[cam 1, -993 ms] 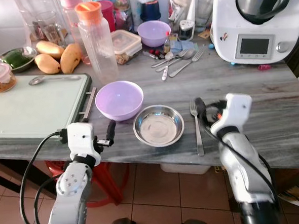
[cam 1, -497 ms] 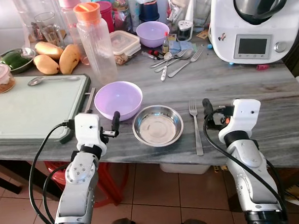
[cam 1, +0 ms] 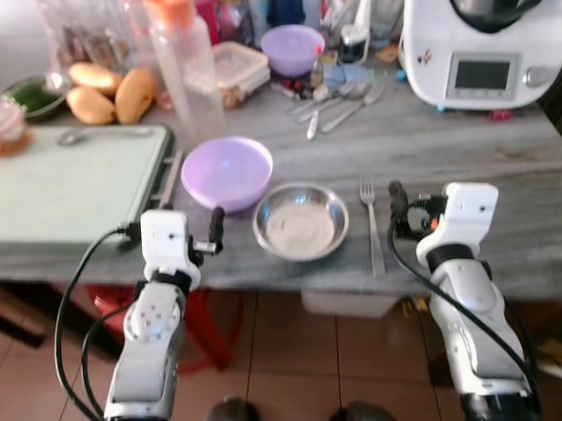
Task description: Setting the table
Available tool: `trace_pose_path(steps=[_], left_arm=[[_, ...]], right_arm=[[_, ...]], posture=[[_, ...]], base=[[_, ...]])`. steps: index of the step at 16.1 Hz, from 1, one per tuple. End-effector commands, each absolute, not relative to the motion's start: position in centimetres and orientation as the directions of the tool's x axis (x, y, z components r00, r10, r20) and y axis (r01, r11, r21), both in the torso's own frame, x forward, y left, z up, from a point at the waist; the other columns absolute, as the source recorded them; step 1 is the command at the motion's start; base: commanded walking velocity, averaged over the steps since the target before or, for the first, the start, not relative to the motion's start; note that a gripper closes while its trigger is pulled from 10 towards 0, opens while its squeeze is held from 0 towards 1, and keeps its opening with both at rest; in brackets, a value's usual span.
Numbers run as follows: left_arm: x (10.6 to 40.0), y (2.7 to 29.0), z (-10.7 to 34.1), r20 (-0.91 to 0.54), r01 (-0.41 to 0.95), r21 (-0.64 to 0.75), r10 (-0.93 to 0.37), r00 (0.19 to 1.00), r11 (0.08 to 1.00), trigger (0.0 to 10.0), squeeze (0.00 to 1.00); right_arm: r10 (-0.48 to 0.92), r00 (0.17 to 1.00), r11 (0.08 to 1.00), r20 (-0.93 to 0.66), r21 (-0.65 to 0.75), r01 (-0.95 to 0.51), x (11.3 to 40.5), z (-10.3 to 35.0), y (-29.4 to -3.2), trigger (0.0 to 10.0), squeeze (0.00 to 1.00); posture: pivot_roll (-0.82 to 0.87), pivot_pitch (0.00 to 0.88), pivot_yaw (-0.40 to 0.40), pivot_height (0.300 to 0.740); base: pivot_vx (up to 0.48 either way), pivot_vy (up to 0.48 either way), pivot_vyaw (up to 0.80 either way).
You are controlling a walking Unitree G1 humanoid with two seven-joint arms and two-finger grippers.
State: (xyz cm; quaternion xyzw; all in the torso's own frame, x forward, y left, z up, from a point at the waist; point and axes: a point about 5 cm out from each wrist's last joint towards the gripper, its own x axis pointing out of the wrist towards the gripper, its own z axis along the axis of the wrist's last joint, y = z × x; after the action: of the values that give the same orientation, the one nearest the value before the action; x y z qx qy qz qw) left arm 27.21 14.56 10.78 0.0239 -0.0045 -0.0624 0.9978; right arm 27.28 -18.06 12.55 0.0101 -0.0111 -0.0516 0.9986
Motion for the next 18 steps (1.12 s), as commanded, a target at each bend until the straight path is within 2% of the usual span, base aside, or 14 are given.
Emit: trace_pose_path(steps=[1,9,11,13,14,16,18], left_arm=[[27.3,14.7,10.6,0.001,0.117,0.056,-0.117,0.993,0.992,10.0,0.00],[27.1,14.5,10.5,-0.002,0.124,0.057,-0.124,0.992,0.991,10.0,0.00],[27.1,14.5,10.4,-0.005,0.127,0.057,-0.127,0.992,0.990,10.0,0.00],[27.0,14.6,10.1,-0.003,0.124,0.064,-0.124,0.992,0.990,10.0,0.00],[27.1,14.6,10.2,0.000,0.119,0.061,-0.119,0.993,0.991,10.0,0.00],[27.3,14.3,10.2,0.032,0.131,0.048,-0.133,0.991,0.990,10.0,0.00],[27.8,14.0,10.5,0.061,0.138,0.037,-0.140,0.988,0.990,10.0,0.00]], right_arm=[[-0.107,0.994,0.994,0.022,0.027,0.106,27.4,12.6,-18.1,10.0,0.00],[-0.158,0.987,0.984,0.024,-0.077,0.159,27.5,12.2,-18.3,10.0,0.00],[-0.140,0.988,0.984,0.071,-0.102,0.147,27.6,12.6,-18.3,10.0,0.00],[-0.160,0.984,0.980,0.080,-0.103,0.168,27.0,12.4,-19.0,10.0,0.00],[-0.181,0.980,0.970,0.086,-0.147,0.192,26.8,12.4,-19.4,10.0,0.00],[-0.200,0.972,0.950,0.122,-0.218,0.223,26.1,12.3,-19.9,10.0,0.00],[-0.179,0.977,0.959,0.114,-0.201,0.199,26.1,12.0,-19.4,10.0,0.00]], posture=[[-0.04,0.000,0.023,0.719],[-0.04,0.000,0.023,0.719],[-0.04,0.000,0.022,0.719],[-0.03,0.000,0.016,0.719],[-0.03,0.000,0.011,0.719],[-0.03,0.000,-0.009,0.719],[-0.03,0.000,-0.023,0.719]], base=[[-0.285,0.000,0.00],[-0.286,0.000,0.00],[-0.279,0.000,0.00],[-0.159,0.000,0.00],[-0.322,0.000,0.00],[0.000,0.000,0.00],[0.000,0.000,0.00]])
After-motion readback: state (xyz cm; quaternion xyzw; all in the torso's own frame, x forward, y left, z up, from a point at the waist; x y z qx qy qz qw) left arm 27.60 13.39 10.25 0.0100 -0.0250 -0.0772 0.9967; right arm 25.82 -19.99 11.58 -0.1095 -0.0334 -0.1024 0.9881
